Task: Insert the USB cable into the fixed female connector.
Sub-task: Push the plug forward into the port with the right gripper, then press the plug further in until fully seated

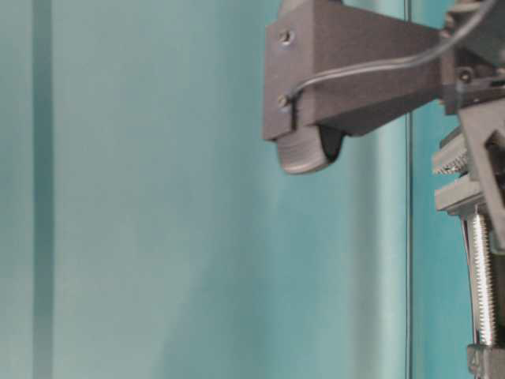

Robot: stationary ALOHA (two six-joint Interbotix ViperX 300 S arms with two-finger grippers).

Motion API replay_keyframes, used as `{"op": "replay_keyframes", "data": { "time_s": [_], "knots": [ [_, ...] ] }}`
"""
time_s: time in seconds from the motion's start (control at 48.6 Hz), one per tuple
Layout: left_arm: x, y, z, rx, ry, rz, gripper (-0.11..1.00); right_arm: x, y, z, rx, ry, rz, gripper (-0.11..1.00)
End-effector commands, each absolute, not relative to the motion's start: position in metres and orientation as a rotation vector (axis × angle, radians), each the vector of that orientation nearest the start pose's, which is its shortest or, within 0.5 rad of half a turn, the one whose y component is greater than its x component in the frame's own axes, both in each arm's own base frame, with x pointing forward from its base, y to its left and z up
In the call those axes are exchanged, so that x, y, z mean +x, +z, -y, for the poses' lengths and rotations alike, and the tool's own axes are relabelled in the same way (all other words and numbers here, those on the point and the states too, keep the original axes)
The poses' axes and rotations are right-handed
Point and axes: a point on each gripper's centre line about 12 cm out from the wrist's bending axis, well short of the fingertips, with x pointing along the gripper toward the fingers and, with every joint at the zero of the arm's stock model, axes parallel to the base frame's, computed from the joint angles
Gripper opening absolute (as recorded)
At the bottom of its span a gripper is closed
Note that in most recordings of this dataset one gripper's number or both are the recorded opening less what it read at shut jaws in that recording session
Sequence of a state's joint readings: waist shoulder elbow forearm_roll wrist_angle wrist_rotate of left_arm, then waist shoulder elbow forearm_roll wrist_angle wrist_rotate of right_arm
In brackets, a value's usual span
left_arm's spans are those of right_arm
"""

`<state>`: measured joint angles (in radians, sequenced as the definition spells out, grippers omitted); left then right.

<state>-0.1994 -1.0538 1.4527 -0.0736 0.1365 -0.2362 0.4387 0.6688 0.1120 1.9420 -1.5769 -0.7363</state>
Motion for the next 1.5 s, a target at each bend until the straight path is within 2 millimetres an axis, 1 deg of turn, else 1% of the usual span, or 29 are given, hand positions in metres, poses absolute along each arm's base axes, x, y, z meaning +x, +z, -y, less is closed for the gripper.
{"op": "replay_keyframes", "data": {
  "time_s": [0.0, 0.144, 0.247, 0.617, 0.761, 0.926, 1.193, 1.481],
  "knots": [
    [0.146, 0.153, 0.031, -0.263, -0.117, -0.555, 0.99, 0.427, 0.115, -0.070, 0.263, -1.405, -0.166, 0.21],
    [0.146, 0.153, 0.031, -0.263, -0.117, -0.555, 0.99, 0.427, 0.120, -0.067, 0.265, -1.408, -0.168, 0.21],
    [0.146, 0.153, 0.031, -0.263, -0.117, -0.555, 0.99, 0.427, 0.120, -0.066, 0.265, -1.410, -0.169, 0.21],
    [0.145, 0.151, 0.030, -0.264, -0.117, -0.546, 0.99, 0.421, 0.104, -0.059, 0.242, -1.405, -0.204, 0.21],
    [0.145, 0.150, 0.030, -0.264, -0.117, -0.544, 0.99, 0.422, 0.103, -0.056, 0.245, -1.408, -0.208, 0.21],
    [0.145, 0.150, 0.030, -0.262, -0.118, -0.544, 0.99, 0.424, 0.095, -0.053, 0.255, -1.410, -0.211, 0.21],
    [0.145, 0.150, 0.030, -0.263, -0.116, -0.542, 0.99, 0.425, 0.095, -0.047, 0.259, -1.425, -0.202, 0.21],
    [0.145, 0.150, 0.030, -0.263, -0.116, -0.544, 0.99, 0.427, 0.092, -0.041, 0.250, -1.434, -0.202, 0.21]
  ]
}}
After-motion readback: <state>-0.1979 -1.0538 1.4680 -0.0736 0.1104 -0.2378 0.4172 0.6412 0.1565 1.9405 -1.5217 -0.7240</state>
